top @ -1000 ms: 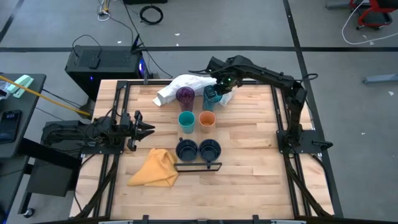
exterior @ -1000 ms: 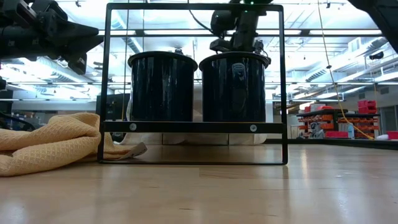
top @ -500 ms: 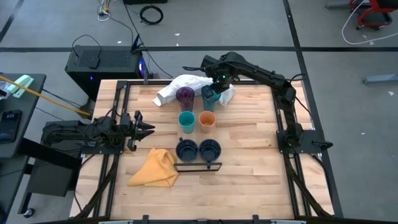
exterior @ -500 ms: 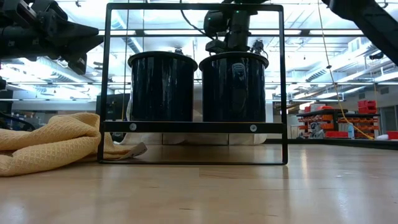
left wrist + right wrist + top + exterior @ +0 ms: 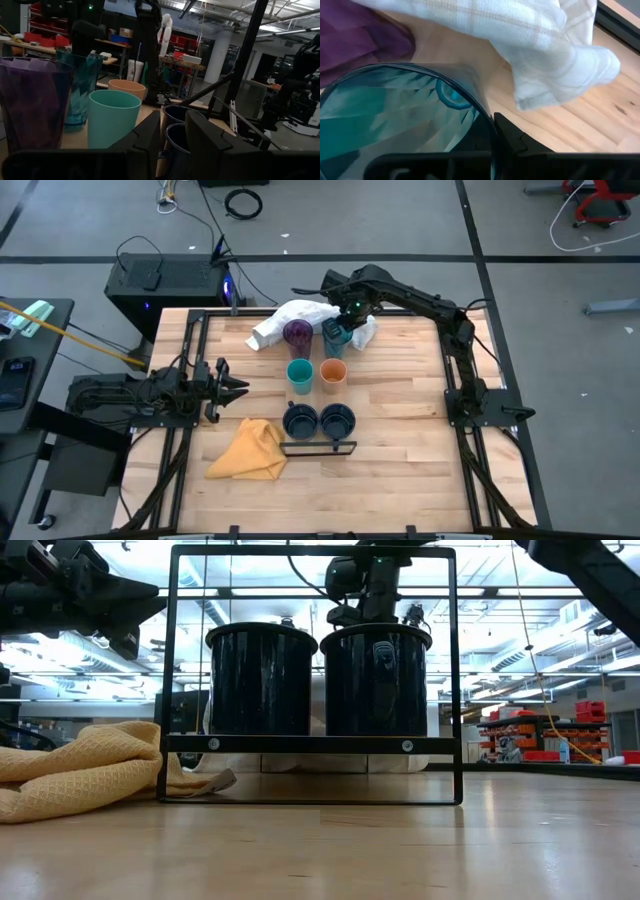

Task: Stack small to large cups/mugs on shelf
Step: Put the blue cup on the shelf

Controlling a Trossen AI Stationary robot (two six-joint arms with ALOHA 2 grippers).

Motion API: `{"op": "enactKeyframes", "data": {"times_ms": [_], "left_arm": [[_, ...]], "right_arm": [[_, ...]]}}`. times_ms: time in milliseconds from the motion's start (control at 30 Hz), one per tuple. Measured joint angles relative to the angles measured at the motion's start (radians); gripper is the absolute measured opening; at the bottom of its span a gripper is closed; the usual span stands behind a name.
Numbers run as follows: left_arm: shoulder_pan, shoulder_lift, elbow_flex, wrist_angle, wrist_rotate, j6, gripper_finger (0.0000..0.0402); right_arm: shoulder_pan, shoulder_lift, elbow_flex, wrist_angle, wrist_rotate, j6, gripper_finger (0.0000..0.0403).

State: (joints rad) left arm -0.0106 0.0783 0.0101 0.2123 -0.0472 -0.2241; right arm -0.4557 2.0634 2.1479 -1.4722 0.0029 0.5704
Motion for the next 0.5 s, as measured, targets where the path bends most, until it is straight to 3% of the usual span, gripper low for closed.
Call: {"op": "enactKeyframes", "data": {"times_ms": [500], "left_arm": [[0.0,0.0,0.0,0.0,0.0,0.0,0.01]], "right_arm": [[0.001,0.01,0.0,0.032,0.0,-0.002,0.0005]]}}
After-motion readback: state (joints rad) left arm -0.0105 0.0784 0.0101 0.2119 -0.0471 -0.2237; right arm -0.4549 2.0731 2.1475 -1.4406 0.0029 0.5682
